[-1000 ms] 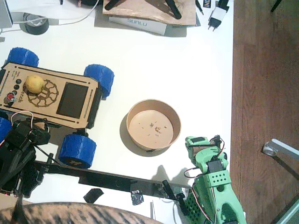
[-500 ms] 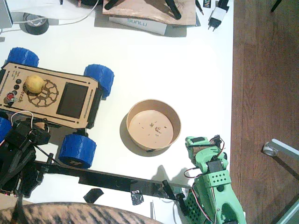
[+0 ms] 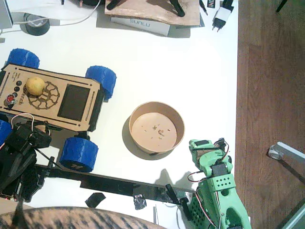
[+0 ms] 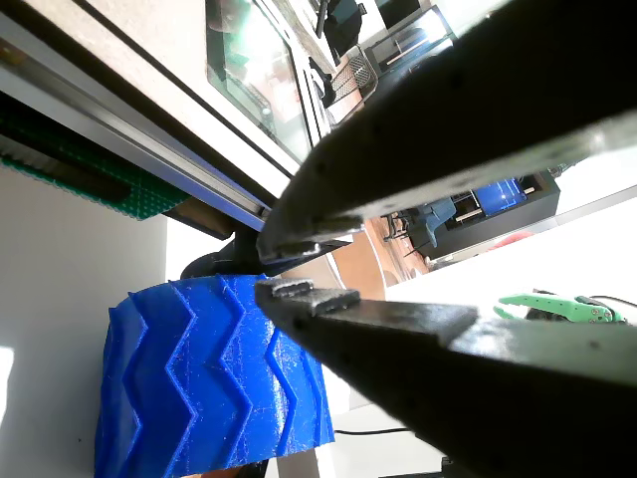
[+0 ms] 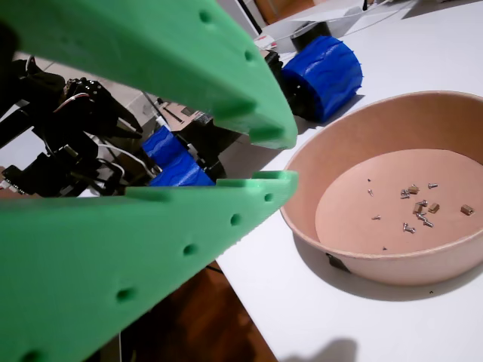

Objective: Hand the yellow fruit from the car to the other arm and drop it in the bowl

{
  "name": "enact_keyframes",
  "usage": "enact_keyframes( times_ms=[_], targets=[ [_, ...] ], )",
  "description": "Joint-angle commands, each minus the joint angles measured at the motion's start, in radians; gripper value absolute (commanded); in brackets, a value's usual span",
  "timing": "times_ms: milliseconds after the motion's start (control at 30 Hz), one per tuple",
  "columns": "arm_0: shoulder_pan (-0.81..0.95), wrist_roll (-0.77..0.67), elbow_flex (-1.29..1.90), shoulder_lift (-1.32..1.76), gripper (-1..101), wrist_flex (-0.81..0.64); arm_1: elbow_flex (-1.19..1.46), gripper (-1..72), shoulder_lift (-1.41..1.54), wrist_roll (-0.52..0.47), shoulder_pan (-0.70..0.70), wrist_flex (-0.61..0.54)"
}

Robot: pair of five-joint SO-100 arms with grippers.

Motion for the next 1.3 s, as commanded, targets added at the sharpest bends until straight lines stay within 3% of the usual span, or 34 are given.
enact_keyframes(
  times_ms=[0, 167, 733, 967, 1267],
  targets=[
    [0.008, -0.006, 0.058, -0.02, 0, -0.025, -0.005, 0.0, 0.005, -0.011, -0.009, -0.026],
    [0.008, -0.008, -0.066, -0.135, 0, -0.135, -0.005, 0.0, 0.005, -0.012, -0.009, -0.025],
    [-0.052, 0.005, -0.554, -0.362, 0, -0.253, -0.005, 0.0, 0.005, -0.008, -0.005, -0.026],
    [-0.187, 0.005, -0.601, -0.425, 5, -0.244, -0.005, 0.0, 0.005, -0.009, -0.005, -0.026],
    [-0.403, 0.035, -0.601, -0.433, 3, -0.146, -0.003, 0.0, 0.005, -0.012, -0.003, -0.026]
  ],
)
